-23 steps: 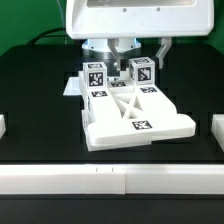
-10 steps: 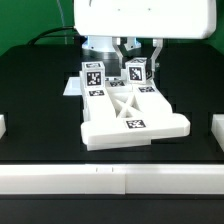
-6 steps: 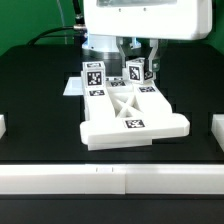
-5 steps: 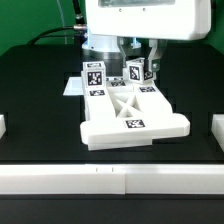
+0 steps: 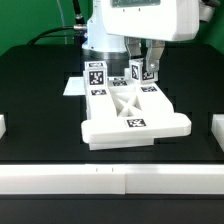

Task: Assemble chair

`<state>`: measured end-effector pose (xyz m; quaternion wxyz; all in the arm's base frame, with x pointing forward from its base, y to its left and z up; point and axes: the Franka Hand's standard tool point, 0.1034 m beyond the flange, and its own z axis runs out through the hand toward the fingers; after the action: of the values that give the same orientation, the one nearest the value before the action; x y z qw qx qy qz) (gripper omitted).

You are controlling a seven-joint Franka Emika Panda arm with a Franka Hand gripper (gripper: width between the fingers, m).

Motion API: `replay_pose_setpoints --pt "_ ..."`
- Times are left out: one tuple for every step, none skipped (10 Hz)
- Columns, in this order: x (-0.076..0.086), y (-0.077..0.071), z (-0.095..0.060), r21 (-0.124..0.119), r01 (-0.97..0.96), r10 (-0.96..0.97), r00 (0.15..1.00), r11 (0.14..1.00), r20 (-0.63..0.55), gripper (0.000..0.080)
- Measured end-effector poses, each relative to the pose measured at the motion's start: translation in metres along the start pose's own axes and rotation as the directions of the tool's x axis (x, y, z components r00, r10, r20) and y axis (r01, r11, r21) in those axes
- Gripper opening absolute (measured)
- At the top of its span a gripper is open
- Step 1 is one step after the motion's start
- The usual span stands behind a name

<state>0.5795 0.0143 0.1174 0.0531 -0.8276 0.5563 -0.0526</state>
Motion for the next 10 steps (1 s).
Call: replay_pose_setpoints --pt "-0.001 0.0 0.0 0.003 -0.078 0.078 0.997 0.997 0.005 0.0288" --pt "-0.002 -0.001 0.0 0.005 -0.148 0.148 0.989 0.989 0.011 0.0288" --pt "-0.004 -0.002 0.0 0.007 -0.257 0.257 0.966 0.966 0.021 0.0288" --pt "-0.005 -0.002 0.0 0.008 -0.275 0.274 0.961 0.962 0.024 0.0288" --pt "-0.006 -0.002 0.0 0.008 -0.352 0.352 0.936 0.936 0.032 0.0288" --pt "-0.008 -0.003 0.001 0.007 -0.412 0.412 0.911 0.911 0.038 0.0288" --pt "-0.01 -0.003 0.001 0.005 -0.474 0.473 0.88 0.881 0.046 0.0288" --pt "-0.011 -0.004 0.001 0.004 -0.499 0.498 0.866 0.867 0.052 0.0288" --pt "-0.011 -0.004 0.001 0.004 -0.499 0.498 0.865 0.867 0.053 0.0293" --pt "-0.011 -0.004 0.001 0.005 -0.486 0.485 0.873 0.874 0.052 0.0293"
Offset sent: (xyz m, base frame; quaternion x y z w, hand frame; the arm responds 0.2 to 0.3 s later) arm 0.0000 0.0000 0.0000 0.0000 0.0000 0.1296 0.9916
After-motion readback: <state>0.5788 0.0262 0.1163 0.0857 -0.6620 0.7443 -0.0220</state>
